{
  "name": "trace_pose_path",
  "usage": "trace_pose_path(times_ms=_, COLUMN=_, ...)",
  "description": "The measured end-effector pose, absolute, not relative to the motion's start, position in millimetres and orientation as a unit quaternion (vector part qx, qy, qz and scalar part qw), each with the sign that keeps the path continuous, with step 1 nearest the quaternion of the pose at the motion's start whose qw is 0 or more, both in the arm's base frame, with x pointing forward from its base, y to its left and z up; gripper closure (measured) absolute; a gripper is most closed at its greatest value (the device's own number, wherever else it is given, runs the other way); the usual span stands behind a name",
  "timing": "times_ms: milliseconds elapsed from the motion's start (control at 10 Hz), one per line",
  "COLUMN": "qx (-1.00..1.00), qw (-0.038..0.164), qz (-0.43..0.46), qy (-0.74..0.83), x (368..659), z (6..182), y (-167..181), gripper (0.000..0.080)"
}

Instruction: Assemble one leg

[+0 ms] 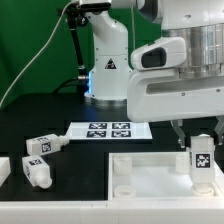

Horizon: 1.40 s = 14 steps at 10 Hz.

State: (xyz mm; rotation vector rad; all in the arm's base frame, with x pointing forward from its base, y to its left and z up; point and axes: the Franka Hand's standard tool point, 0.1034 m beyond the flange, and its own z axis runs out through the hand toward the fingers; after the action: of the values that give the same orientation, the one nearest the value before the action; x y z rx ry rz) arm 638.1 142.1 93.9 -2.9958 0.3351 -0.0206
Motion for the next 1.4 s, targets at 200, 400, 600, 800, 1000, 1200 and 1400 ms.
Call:
trace_pose_path(times_ms=200, qx=-0.969, qw=0.073, qz=0.005, qy=0.237, x=638, z=93.6, y=146, gripper=0.0518)
trace_pose_path(times_ms=400, qx=-0.935, qw=0.086, qz=0.018, qy=0.343, x=641, z=93.8, y=148, gripper=0.0517)
trace_pose_path(times_ms=600, qx=-0.915, qw=0.085, qz=0.024, qy=0.394, x=641, z=94.2, y=149, gripper=0.0517)
trace_pose_path(times_ms=800, qx=-0.919, qw=0.086, qz=0.023, qy=0.385, x=641, z=94.0, y=150, gripper=0.045)
trace_pose_path(times_ms=1000, qx=-0.931, qw=0.084, qz=0.019, qy=0.355, x=641, z=94.8, y=154, gripper=0.0245)
trace_pose_path(times_ms=1200, qx=-0.95, qw=0.085, qz=0.015, qy=0.301, x=640, z=94.8, y=157, gripper=0.0156)
trace_pose_path(times_ms=1400, qx=-0.969, qw=0.085, qz=0.008, qy=0.231, x=640, z=94.6, y=157, gripper=0.0151)
